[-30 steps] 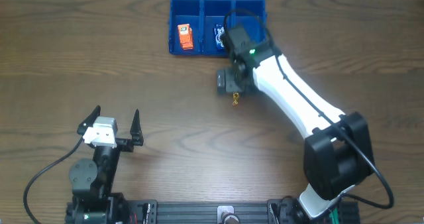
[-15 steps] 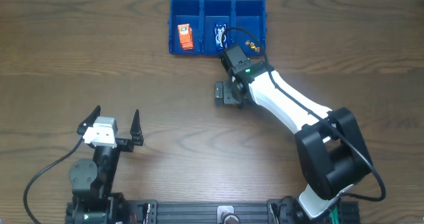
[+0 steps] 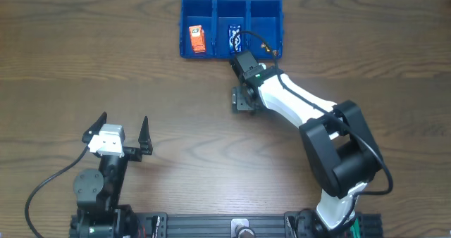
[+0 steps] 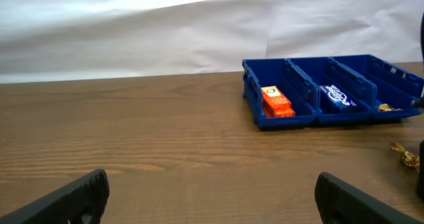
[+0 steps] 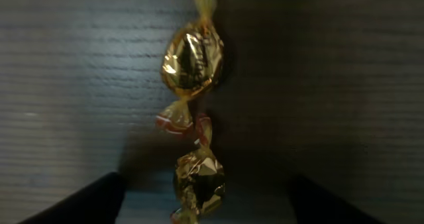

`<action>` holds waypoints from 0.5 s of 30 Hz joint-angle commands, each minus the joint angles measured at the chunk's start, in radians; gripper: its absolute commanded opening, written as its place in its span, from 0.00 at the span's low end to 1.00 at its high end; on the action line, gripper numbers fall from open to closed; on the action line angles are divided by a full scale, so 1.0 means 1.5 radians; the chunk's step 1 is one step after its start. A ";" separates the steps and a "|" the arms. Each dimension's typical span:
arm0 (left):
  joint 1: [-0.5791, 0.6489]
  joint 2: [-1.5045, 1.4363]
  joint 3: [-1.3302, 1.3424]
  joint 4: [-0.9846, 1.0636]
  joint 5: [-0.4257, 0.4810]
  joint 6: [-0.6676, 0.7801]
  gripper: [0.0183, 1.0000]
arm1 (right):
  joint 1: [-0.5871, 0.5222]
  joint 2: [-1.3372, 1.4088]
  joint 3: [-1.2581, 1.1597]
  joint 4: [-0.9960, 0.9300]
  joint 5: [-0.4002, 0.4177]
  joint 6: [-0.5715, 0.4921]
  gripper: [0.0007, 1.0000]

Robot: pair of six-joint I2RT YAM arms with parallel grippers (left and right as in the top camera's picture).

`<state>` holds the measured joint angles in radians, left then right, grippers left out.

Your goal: Sort Candies Into Trays

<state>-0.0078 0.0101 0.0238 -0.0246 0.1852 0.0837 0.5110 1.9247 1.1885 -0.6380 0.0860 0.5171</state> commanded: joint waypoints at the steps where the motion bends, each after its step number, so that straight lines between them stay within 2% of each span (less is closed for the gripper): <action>1: -0.001 -0.004 -0.013 -0.022 0.014 0.009 1.00 | -0.001 0.006 -0.004 0.004 0.011 0.003 0.66; 15: -0.001 -0.004 -0.013 -0.022 0.014 0.009 1.00 | -0.001 0.006 -0.004 0.016 0.009 0.005 0.23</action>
<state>-0.0078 0.0101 0.0238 -0.0246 0.1852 0.0837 0.5110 1.9266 1.1877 -0.6155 0.0856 0.5224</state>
